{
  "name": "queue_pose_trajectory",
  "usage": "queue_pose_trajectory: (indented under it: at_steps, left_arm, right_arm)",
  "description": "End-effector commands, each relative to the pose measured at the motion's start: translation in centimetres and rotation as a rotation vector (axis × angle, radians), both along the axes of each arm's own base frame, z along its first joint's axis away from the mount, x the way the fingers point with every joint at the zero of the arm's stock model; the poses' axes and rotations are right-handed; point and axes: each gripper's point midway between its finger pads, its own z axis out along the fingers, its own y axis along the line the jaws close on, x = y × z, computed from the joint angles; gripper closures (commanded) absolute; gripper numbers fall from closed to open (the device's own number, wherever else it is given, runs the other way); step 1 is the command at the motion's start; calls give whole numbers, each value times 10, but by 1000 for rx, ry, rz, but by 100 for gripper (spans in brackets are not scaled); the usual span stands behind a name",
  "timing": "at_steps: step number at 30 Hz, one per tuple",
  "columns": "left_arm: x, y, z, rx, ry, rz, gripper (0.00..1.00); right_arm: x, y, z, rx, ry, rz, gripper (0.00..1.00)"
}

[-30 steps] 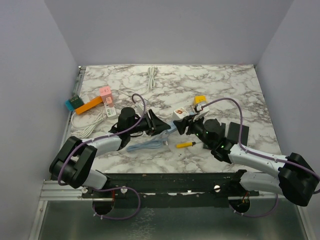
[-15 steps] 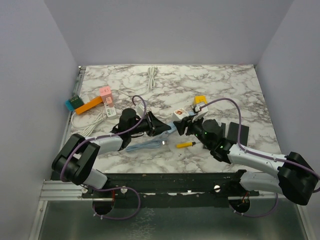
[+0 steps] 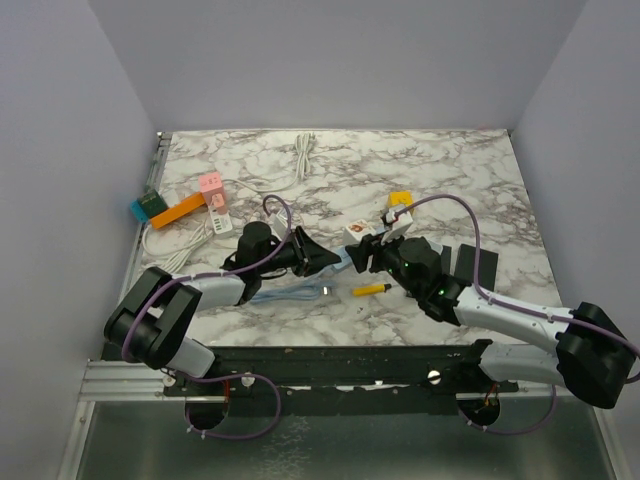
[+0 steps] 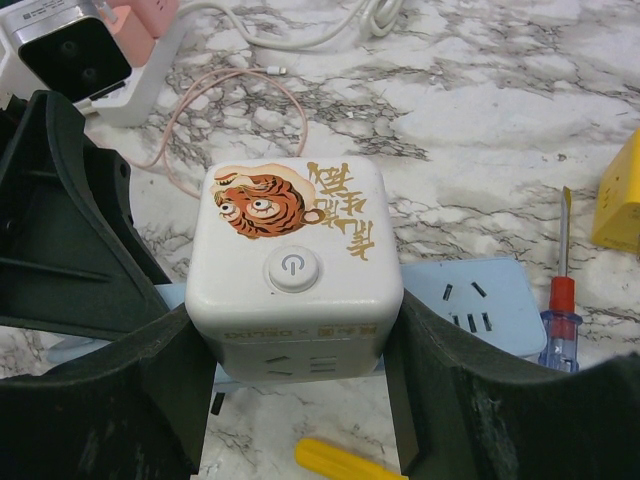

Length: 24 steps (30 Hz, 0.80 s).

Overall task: Pull the plug off the socket
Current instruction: Remove the plug from the socket.

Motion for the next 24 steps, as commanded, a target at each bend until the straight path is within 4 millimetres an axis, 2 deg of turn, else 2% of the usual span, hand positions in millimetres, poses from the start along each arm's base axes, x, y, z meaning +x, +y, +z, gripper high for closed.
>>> queue_pose_trajectory:
  at_steps: [1,24]
  left_arm:
    - [-12,-4,0,-7,-23,-35,100]
    - [-11,-3,-9,4,11,-19,100]
  right_arm:
    - [10,-1,48,171,-100,-72,100]
    - [9,-13,43,200,-107,-116,100]
